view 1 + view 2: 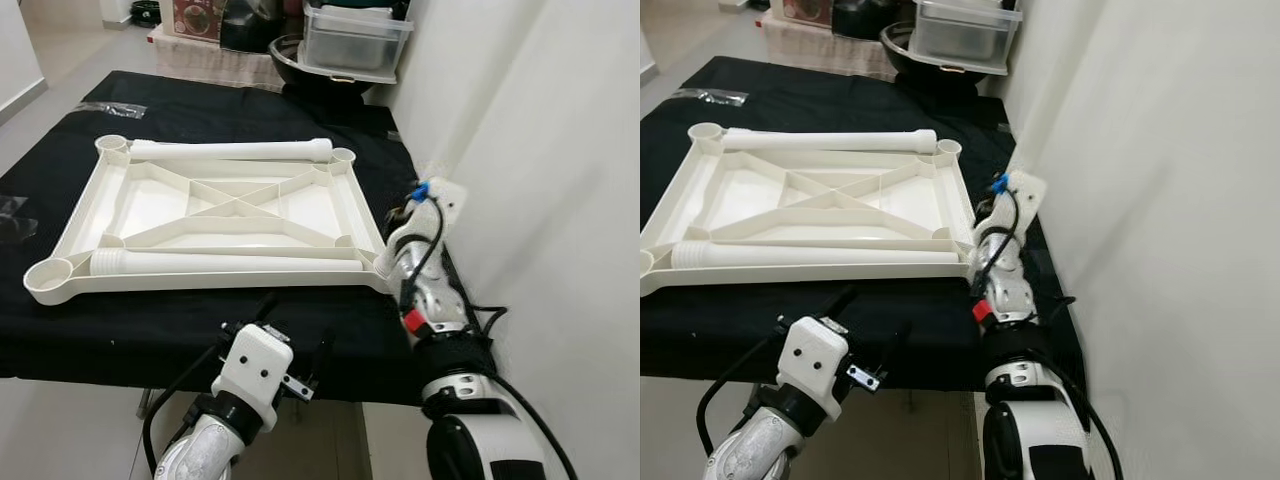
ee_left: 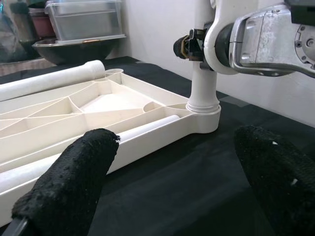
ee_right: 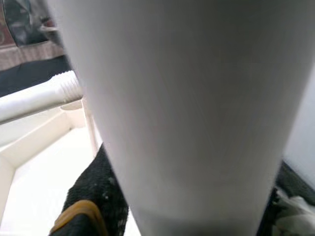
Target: Building children table
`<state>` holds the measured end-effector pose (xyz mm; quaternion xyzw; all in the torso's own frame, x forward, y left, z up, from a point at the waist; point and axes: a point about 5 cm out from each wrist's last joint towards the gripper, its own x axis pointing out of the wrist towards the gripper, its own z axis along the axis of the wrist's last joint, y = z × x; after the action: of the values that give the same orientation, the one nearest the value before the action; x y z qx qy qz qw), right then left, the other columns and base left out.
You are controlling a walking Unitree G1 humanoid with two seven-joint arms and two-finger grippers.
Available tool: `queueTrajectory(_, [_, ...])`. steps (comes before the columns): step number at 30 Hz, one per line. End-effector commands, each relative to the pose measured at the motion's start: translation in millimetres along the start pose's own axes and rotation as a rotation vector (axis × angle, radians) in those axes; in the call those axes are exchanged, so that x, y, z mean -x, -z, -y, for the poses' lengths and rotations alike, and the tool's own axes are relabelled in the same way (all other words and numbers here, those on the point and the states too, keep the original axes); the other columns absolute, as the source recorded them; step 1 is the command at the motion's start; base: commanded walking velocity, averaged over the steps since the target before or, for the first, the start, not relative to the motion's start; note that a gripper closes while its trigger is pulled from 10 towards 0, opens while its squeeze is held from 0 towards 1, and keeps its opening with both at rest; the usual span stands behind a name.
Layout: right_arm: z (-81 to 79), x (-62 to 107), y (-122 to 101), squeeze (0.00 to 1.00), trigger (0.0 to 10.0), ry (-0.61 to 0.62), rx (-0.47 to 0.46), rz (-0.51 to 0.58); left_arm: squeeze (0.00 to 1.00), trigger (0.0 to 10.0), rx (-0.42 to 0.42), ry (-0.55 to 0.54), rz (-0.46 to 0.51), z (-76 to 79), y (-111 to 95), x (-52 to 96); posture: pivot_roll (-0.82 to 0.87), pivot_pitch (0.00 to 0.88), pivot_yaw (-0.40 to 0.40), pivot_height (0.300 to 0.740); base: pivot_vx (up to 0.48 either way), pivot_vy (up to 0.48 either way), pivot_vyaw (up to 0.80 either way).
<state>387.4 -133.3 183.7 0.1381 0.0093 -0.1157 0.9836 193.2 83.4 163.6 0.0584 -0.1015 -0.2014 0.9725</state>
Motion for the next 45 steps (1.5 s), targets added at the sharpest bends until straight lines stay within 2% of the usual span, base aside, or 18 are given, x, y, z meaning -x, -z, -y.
queueTrajectory(1, [-2.3,-8.9,-31,0.0,10.0,-0.142,-0.066,0.107,0.0,10.0,0.005,0.007,-0.021,1.9,4,0.8,0.1,0.087,-0.155,0.74,0.0,0.0,0.0])
queueTrajectory(9, [-1.3,-9.4,-59,0.0,10.0,-0.618,-0.059,0.154,0.0,10.0,0.007,0.008,-0.022,2.2,5,1.4,0.1,0.079,-0.15,0.74,0.0,0.0,0.0])
queueTrajectory(11, [-5.3,6.6,-49,0.0,10.0,-0.952,-0.02,0.021,0.0,10.0,0.007,0.01,-0.023,2.5,6,2.1,0.1,0.072,-0.153,0.74,0.0,0.0,0.0])
queueTrajectory(15, [-6.4,14.5,-44,0.0,10.0,-1.066,-0.005,-0.03,0.0,10.0,0.006,0.011,-0.023,2.6,6,2.2,0.1,0.072,-0.153,0.74,0.0,0.0,0.0])
queueTrajectory(16, [-8.2,24.6,-38,0.0,10.0,-1.196,0.017,-0.092,0.0,10.0,0.006,0.011,-0.023,2.7,6,2.4,0.1,0.07,-0.153,0.74,0.0,0.0,0.0])
queueTrajectory(19, [-8.2,24.6,-38,0.0,10.0,-1.196,0.017,-0.092,0.0,10.0,0.006,0.011,-0.023,2.7,6,2.4,0.1,0.07,-0.153,0.74,0.0,0.0,0.0])
queueTrajectory(21, [-13.8,50.2,-23,0.0,10.0,-1.474,0.103,-0.194,0.0,10.0,0.008,0.01,-0.024,4.1,6,3.7,0.11,0.057,-0.16,0.74,0.0,0.0,0.0])
queueTrajectory(24, [-19.2,55.2,-16,0.0,10.0,-1.526,0.13,-0.222,0.0,10.0,0.009,0.01,-0.025,4.7,6,4.2,0.11,0.054,-0.162,0.74,0.0,0.0,0.0])
queueTrajectory(25, [-25.0,51.2,-11,0.0,0.0,-1.497,0.156,-0.221,0.0,10.0,0.009,0.009,-0.025,5.1,6,4.4,0.11,0.054,-0.163,0.74,0.0,0.0,0.0])
queueTrajectory(26, [-32.6,35.4,-9,0.0,0.0,-1.344,0.171,-0.176,0.0,10.0,0.011,0.009,-0.026,5.6,6,4.3,0.11,0.053,-0.164,0.74,0.0,0.0,0.0])
queueTrajectory(31, [-31.0,20.4,-9,0.0,0.0,-1.204,0.172,-0.144,0.0,10.0,0.01,0.009,-0.028,5.8,6,4.1,0.11,0.053,-0.164,0.74,0.0,0.0,0.0])
queueTrajectory(33, [-20.3,3.9,-14,0.0,0.0,-0.942,0.151,-0.114,0.0,10.0,0.01,0.009,-0.026,5.9,6,3.7,0.11,0.057,-0.165,0.74,0.0,0.0,0.0])
queueTrajectory(35, [-20.3,3.9,-14,0.0,0.0,-0.942,0.151,-0.114,0.0,10.0,0.01,0.009,-0.026,5.9,6,3.7,0.11,0.057,-0.165,0.74,0.0,0.0,0.0])
queueTrajectory(37, [-12.7,-3.1,-15,0.0,0.0,-0.8,0.148,-0.108,0.0,10.0,0.011,0.01,-0.026,5.9,6,3.5,0.1,0.059,-0.162,0.74,0.0,0.0,0.0])
queueTrajectory(39, [14.4,-15.9,-12,0.0,0.0,-0.412,0.122,-0.131,0.0,10.0,0.012,0.011,-0.026,5.4,6,3.2,0.1,0.062,-0.163,0.74,0.0,0.0,0.0])
queueTrajectory(41, [14.4,-15.9,-12,0.0,0.0,-0.412,0.122,-0.131,0.0,10.0,0.012,0.011,-0.026,5.4,6,3.2,0.1,0.062,-0.163,0.74,0.0,0.0,0.0])
queueTrajectory(42, [28.6,-18.4,-10,0.0,0.0,-0.232,0.12,-0.132,0.0,10.0,0.011,0.011,-0.026,5.2,6,3.0,0.1,0.066,-0.16,0.74,0.0,0.0,0.0])
queueTrajectory(45, [43.5,-16.9,-7,0.0,0.0,-0.01,0.104,-0.132,0.0,10.0,0.008,0.012,-0.025,4.6,7,2.5,0.1,0.068,-0.16,0.74,0.0,0.0,0.0])
